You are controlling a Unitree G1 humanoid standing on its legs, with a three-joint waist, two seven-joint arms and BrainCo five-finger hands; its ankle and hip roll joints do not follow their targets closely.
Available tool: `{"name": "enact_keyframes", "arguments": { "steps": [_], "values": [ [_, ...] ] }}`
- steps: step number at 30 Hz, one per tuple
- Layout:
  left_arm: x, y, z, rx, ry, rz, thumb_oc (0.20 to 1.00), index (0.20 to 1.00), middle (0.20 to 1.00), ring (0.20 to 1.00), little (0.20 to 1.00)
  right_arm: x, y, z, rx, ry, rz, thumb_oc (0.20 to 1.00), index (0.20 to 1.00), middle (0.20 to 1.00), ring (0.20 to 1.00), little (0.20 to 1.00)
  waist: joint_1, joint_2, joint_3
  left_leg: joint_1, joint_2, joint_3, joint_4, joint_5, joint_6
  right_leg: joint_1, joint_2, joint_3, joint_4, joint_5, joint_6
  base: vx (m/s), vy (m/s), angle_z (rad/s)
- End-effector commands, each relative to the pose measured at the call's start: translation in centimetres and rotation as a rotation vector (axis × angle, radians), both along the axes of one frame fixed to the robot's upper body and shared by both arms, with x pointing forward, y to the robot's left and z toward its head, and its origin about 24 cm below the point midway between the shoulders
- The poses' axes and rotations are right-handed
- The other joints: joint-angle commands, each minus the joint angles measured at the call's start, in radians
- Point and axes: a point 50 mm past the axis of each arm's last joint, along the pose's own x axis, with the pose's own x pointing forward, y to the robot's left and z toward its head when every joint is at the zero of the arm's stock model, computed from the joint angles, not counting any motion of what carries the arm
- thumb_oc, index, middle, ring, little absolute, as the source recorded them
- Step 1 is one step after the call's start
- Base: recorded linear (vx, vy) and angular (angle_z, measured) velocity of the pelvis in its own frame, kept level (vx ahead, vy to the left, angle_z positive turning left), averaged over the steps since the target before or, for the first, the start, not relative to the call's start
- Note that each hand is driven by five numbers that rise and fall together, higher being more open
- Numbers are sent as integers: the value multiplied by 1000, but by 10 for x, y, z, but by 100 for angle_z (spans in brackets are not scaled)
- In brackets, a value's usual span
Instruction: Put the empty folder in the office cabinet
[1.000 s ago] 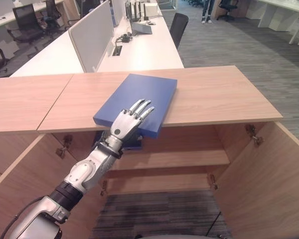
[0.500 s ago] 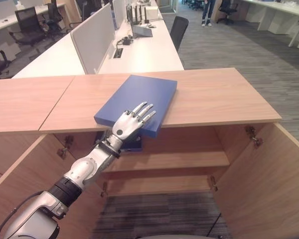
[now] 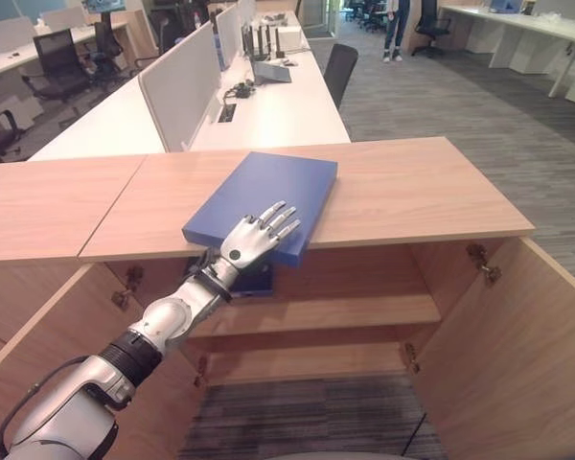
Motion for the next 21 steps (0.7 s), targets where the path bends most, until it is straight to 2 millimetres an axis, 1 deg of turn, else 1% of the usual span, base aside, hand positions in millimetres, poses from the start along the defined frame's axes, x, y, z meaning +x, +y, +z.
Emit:
{"name": "enact_keyframes", "arguments": {
  "steps": [1,2,3,4,7,10,11,12,15,16,17,18,21],
  "values": [
    [17,26,-13,167,56,118,1000,1000,1000,1000,1000,15,-2,2,-26,-25,34,1000,1000,1000,1000,1000,-14,-58,32,71,-20,-9,12,-156,2,19,-11,10,7,-42,69,0,5,-3],
    [18,29,-20,182,74,143,1000,1000,1000,1000,1000,16,-3,2,-30,-28,36,1000,1000,1000,1000,1000,-15,-58,32,72,-20,-8,12,-157,2,19,-11,11,7,-42,70,0,0,0],
    [18,28,-20,182,73,142,1000,1000,1000,1000,1000,16,-3,2,-30,-28,35,1000,1000,1000,1000,1000,-15,-58,32,73,-20,-7,12,-157,2,19,-11,11,7,-42,70,0,0,0],
    [20,32,-25,187,87,173,1000,1000,1000,1000,1000,17,-4,3,-34,-31,36,1000,1000,1000,1000,1000,-17,-58,32,73,-21,-7,12,-157,3,20,-11,12,7,-42,70,0,0,0],
    [21,34,-32,194,101,204,1000,1000,1000,1000,1000,17,-4,3,-36,-31,40,1000,1000,1000,1000,1000,-19,-57,33,73,-21,-7,12,-157,3,20,-11,14,7,-43,70,1,3,-1],
    [22,39,-46,209,140,259,1000,1000,1000,1000,1000,17,-5,3,-43,-30,44,1000,1000,1000,1000,1000,-22,-56,33,76,-21,-4,12,-158,3,21,-11,16,7,-44,69,0,0,0],
    [22,43,-56,219,173,298,1000,1000,1000,1000,1000,18,-5,3,-46,-33,47,1000,1000,1000,1000,1000,-26,-57,33,77,-22,-2,12,-159,3,21,-12,15,7,-43,70,0,0,0],
    [22,42,-56,218,173,298,1000,1000,1000,1000,1000,18,-5,3,-47,-32,47,1000,1000,1000,1000,1000,-25,-56,33,77,-22,-1,12,-159,3,21,-12,15,7,-43,70,0,0,0],
    [19,46,-70,231,220,341,1000,1000,1000,1000,1000,18,-6,3,-54,-34,48,1000,1000,1000,1000,1000,-30,-55,32,80,-21,2,12,-160,3,23,-12,18,7,-44,70,0,0,0],
    [16,50,-79,228,255,381,1000,1000,1000,1000,1000,18,-6,3,-58,-34,44,1000,1000,1000,1000,1000,-31,-55,31,83,-21,5,12,-161,3,24,-12,20,7,-45,70,0,0,0],
    [16,50,-80,227,256,381,1000,1000,1000,1000,1000,18,-6,3,-58,-33,44,1000,1000,1000,1000,1000,-31,-54,31,83,-21,5,12,-161,3,25,-12,20,7,-45,70,8,14,-3],
    [11,56,-91,225,300,427,200,200,200,200,200,16,-7,3,-64,-28,38,1000,1000,1000,1000,1000,-34,-53,30,87,-22,9,12,-162,3,28,-12,20,7,-47,69,0,0,0],
    [8,59,-96,196,322,457,200,200,200,200,200,14,-7,3,-74,-22,36,1000,1000,1000,1000,1000,-34,-52,28,91,-22,11,12,-164,3,31,-13,20,7,-48,69,0,0,0]
  ]
}}
